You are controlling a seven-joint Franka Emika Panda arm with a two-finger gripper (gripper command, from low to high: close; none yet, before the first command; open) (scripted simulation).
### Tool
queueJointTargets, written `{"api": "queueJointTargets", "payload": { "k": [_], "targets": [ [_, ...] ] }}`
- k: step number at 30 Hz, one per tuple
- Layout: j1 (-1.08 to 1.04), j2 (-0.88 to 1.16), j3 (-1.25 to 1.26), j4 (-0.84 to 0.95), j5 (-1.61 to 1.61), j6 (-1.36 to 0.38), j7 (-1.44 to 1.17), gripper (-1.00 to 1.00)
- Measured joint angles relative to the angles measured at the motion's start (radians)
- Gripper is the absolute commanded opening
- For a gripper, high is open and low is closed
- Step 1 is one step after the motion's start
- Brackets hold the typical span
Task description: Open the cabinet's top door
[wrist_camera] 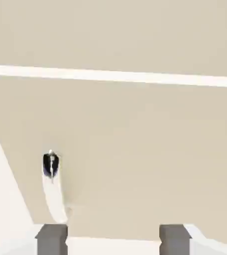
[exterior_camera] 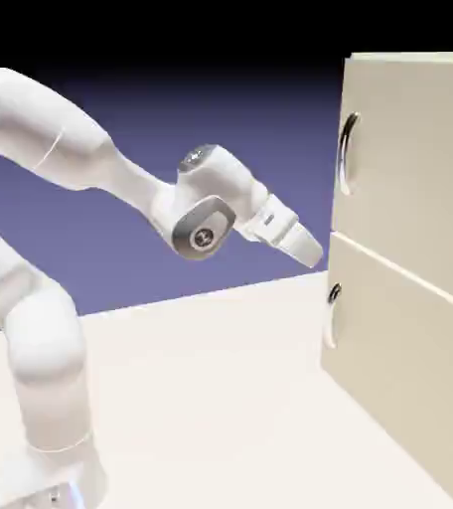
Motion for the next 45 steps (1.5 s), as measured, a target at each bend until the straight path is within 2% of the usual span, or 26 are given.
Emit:
{"api": "queueJointTargets", "payload": {
  "k": [45],
  "targets": [
    [-0.658, -0.142, 0.683, 0.396, 1.957, -0.079, 0.643, 0.0]
  ]
}}
